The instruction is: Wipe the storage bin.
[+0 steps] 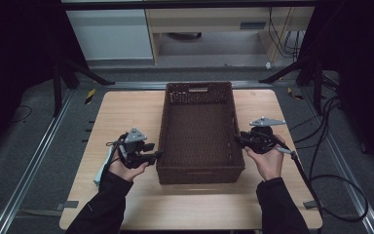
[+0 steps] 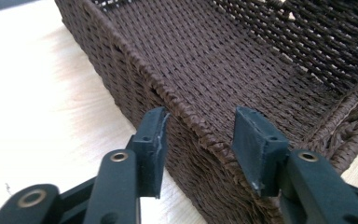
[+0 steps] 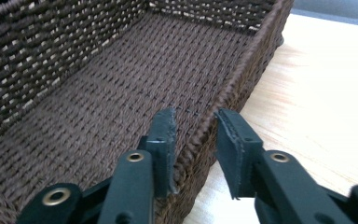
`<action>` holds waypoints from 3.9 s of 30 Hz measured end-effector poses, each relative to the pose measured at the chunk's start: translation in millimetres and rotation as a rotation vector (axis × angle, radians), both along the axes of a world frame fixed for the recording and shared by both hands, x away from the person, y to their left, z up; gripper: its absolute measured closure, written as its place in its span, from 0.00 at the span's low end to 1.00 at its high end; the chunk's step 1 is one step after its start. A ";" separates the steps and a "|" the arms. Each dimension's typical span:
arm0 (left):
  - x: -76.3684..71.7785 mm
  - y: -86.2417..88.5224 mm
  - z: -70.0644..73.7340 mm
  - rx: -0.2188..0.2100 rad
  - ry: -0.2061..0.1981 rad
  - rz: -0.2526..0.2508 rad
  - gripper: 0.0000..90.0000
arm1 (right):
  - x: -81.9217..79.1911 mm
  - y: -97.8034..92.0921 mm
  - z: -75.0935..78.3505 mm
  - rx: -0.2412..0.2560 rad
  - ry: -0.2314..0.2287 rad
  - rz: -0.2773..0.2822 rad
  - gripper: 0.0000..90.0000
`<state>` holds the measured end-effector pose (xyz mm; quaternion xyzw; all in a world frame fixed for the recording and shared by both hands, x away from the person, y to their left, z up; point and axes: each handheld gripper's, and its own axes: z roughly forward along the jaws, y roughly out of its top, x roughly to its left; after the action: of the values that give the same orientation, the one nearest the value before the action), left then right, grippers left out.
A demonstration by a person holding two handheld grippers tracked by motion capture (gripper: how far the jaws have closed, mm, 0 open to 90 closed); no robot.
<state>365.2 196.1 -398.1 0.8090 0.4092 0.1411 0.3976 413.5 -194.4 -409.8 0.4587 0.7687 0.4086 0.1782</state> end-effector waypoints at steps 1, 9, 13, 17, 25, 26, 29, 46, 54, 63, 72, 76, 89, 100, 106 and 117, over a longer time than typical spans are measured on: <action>0.3 -0.5 -0.7 -0.004 0.003 0.001 0.62 | -0.1 0.8 -0.9 -0.005 0.003 0.004 0.77; 3.7 -2.1 -3.5 0.005 0.016 0.010 0.71 | -6.3 4.5 -1.5 -0.019 -0.001 0.003 0.79; 6.9 2.0 -3.4 0.008 0.019 0.023 0.73 | -5.9 4.2 3.6 -0.009 -0.009 0.015 0.76; 12.1 8.4 -4.5 0.013 0.018 0.045 0.76 | 1.0 3.4 7.1 0.008 -0.038 -0.019 0.70; 20.3 16.9 -6.8 -0.001 0.012 0.084 0.80 | 10.5 10.4 -2.7 0.020 -0.021 -0.023 0.73; 19.2 16.6 -6.2 0.008 0.007 0.085 0.79 | 9.7 11.4 -3.2 0.025 -0.023 -0.014 0.75; 13.5 17.4 -4.2 0.015 0.000 0.087 0.77 | 7.3 12.6 -2.8 0.017 -0.024 -0.010 0.77; 27.4 34.7 -8.7 0.007 0.012 0.137 0.86 | 12.2 11.3 2.0 0.018 -0.059 -0.057 0.66; 22.1 39.6 -7.1 0.005 0.007 0.142 0.79 | 14.8 15.3 -4.0 0.024 -0.043 -0.045 0.72; 28.0 47.1 -9.7 0.011 0.031 0.158 0.86 | 7.0 16.0 -0.3 0.041 -0.009 -0.026 0.71; 43.1 58.3 -12.1 -0.006 0.030 0.187 0.89 | 13.2 9.0 2.4 0.032 -0.039 -0.074 0.64; 48.5 59.8 -12.1 -0.003 0.029 0.193 0.88 | 13.4 11.4 -0.3 0.026 -0.035 -0.066 0.67; 42.2 67.6 -6.5 0.001 0.006 0.204 0.82 | 5.2 14.2 1.3 0.038 -0.020 -0.035 0.71; 64.9 73.8 -8.2 0.013 0.006 0.234 0.83 | 7.9 -0.8 8.0 0.038 -0.055 -0.108 0.56; 66.0 74.1 -5.3 0.026 0.003 0.250 0.79 | 10.0 -5.3 1.4 0.026 -0.054 -0.131 0.56; 30.7 67.6 6.9 -0.005 -0.044 0.260 0.54 | 6.0 -8.8 1.8 0.027 -0.030 -0.115 0.56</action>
<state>395.9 263.7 -391.2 0.7450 0.5019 0.2082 0.3868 419.4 -203.2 -407.9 0.4983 0.7328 0.4147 0.2065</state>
